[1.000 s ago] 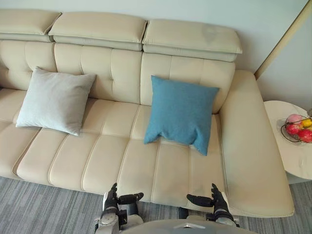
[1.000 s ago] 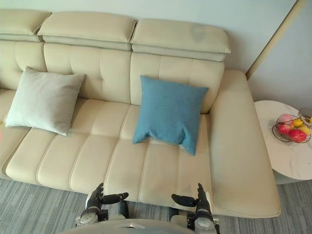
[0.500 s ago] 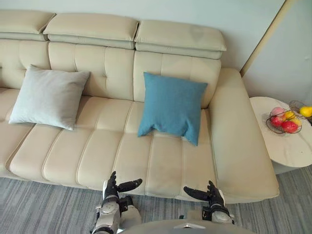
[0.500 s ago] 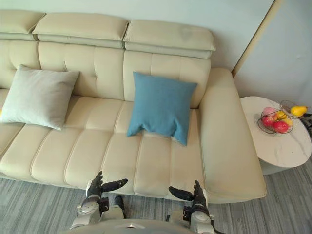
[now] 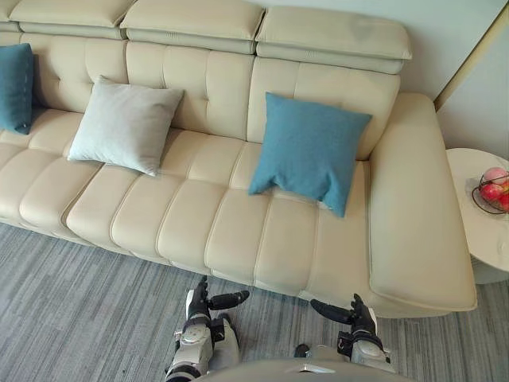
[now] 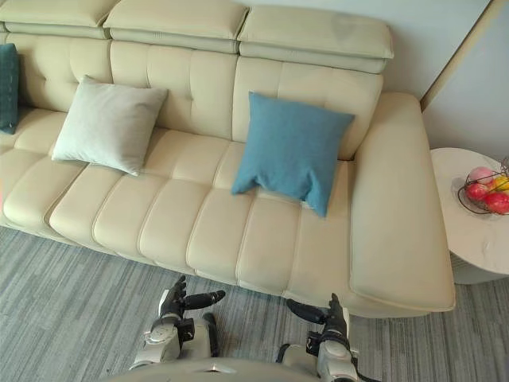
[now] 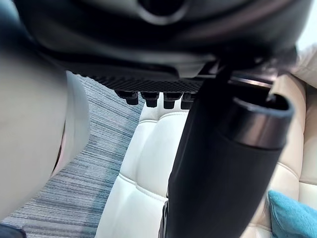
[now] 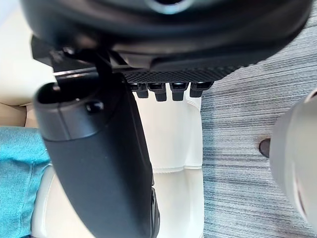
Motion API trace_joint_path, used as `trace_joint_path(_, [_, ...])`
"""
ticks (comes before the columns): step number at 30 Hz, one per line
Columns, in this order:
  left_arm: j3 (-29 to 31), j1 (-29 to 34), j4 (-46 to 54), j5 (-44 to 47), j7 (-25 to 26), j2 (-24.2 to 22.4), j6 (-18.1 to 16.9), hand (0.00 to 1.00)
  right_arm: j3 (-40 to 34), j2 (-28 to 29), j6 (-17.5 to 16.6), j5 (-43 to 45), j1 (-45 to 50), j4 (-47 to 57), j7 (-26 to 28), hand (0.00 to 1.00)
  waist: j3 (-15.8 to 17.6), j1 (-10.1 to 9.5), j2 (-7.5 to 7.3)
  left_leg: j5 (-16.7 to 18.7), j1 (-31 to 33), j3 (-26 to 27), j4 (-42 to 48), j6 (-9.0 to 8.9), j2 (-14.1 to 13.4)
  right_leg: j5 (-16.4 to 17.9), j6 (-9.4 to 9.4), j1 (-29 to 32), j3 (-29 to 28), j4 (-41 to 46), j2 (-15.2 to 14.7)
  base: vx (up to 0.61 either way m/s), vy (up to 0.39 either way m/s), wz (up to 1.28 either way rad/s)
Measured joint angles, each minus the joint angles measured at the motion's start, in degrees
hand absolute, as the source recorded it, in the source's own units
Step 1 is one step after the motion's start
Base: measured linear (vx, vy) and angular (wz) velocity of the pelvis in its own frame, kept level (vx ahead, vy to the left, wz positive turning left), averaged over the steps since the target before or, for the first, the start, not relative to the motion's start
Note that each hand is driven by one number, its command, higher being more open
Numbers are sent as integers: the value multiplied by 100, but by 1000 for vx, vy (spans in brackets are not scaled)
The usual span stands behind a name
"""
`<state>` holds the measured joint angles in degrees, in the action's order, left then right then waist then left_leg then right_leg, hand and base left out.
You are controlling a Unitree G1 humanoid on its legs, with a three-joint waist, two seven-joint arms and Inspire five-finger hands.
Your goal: Pick up cushions and gather them together orderly.
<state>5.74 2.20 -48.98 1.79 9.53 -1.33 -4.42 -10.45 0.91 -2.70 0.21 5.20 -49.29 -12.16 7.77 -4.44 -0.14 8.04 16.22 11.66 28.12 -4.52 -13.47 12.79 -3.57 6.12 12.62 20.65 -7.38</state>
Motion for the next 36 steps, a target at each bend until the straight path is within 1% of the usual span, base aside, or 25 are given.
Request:
trace_joint_path(1, [52,42,-5,-14,-3,-13,2,100,-71,7,2,1,16,-16,32,100,-3,8,1,100,-30,41,-16,-27,-3,-54,-80,-20,-12,-21,-4,-90,227,-1])
trace_joint_path(2, [82,61,-6,-17,-8,24,3,100,-179,151,11,15,17,-61,83,100,-31,42,-118,107,-160,87,-302,-26,149,-124,-192,-62,-33,-181,-56,-107,220,1])
trace_joint_path(3, [127,93,-5,-18,-9,74,8,100,-191,228,11,27,27,-112,116,100,-69,72,-181,34,-232,155,-493,20,253,-186,-214,-89,-46,-289,-132,-108,234,-3])
trace_joint_path(4, [174,126,-18,-24,-5,141,11,100,-184,261,14,84,26,-242,208,100,-147,102,-282,-110,-436,252,-867,88,436,-282,-248,-181,-77,-480,-263,-72,190,-1])
trace_joint_path(5, [171,176,-74,-30,-14,186,10,100,-223,261,13,150,21,-322,245,100,-204,155,-301,-236,-607,287,-1206,86,585,-382,-249,-277,-108,-660,-326,-57,164,1])
trace_joint_path(6, [166,188,-125,-31,-23,204,10,100,-271,262,12,189,23,-354,253,100,-238,179,-291,-312,-673,293,-1368,105,648,-428,-247,-313,-146,-766,-335,-33,72,9])
trace_joint_path(7, [162,196,-251,-40,-34,231,14,100,-464,259,15,216,4,-449,282,100,-299,187,-248,-455,-779,302,-1666,122,761,-542,-249,-356,-207,-946,-349,-32,39,10])
trace_joint_path(9, [160,192,-351,-44,-44,261,21,100,-646,238,12,215,-25,-539,287,100,-327,192,-224,-560,-877,296,-1901,125,817,-629,-247,-428,-208,-1117,-341,-12,12,3])
trace_joint_path(10, [158,201,-497,-78,-69,313,28,100,-756,170,16,214,-73,-674,286,100,-327,190,-166,-700,-1032,283,-2179,132,894,-708,-245,-538,-208,-1290,-317,30,2,-1])
trace_joint_path(11, [158,221,-624,-144,-77,353,63,100,-824,128,16,214,-92,-741,284,100,-342,194,-138,-826,-1173,273,-2379,123,922,-741,-253,-624,-204,-1391,-294,53,-4,-1])
trace_joint_path(12, [158,229,-667,-157,-84,377,85,100,-865,117,16,214,-94,-779,283,100,-347,194,-136,-859,-1231,271,-2454,112,928,-748,-255,-662,-201,-1427,-284,82,-24,-1])
trace_joint_path(13, [158,254,-709,-190,-91,425,97,100,-873,99,25,214,-78,-804,277,100,-346,195,-138,-935,-1318,268,-2557,140,932,-758,-259,-717,-200,-1465,-266,76,-28,0])
trace_joint_path(15, [152,244,-764,-236,-145,481,109,100,-896,54,29,214,-66,-942,276,100,-358,215,-180,-1028,-1459,231,-2746,129,931,-820,-260,-868,-182,-1650,-198,138,-47,-1])
trace_joint_path(20, [144,219,-904,-238,-152,538,113,100,-1006,60,36,215,-111,-1104,281,100,-354,255,-240,-1029,-1661,214,-2899,129,933,-865,-190,-1061,-217,-1846,-149,89,-19,-6])
trace_joint_path(21, [144,210,-937,-238,-159,548,114,100,-1029,53,38,215,-138,-1144,281,100,-350,281,-246,-1030,-1686,215,-2928,128,933,-871,-177,-1079,-219,-1865,-143,30,-3,-2])
trace_joint_path(22, [140,164,-1097,-239,-204,609,116,100,-1082,-130,98,217,-215,-1245,304,100,-212,454,-222,-1087,-1969,317,-3305,102,987,-902,-87,-1134,-360,-1992,-131,0,0,0])
trace_joint_path(31, [143,166,-1097,-236,-206,609,117,100,-1083,-130,101,216,-199,-1255,307,100,-212,459,-225,-1089,-2004,327,-3305,104,987,-902,-86,-1170,-367,-1991,-131,0,0,0])
trace_joint_path(33, [157,174,-1098,-234,-219,609,118,100,-1085,-127,148,212,-161,-1292,324,100,-190,470,-233,-1089,-2159,334,-3306,104,984,-902,-86,-1322,-368,-1996,-131,-9,-3,-2])
trace_joint_path(36, [227,180,-1116,-232,-268,579,119,100,-1098,-128,186,211,-115,-1281,345,100,-184,477,-222,-1089,-2233,381,-3307,103,974,-892,-69,-1362,-419,-1964,-130,-62,-7,-9])
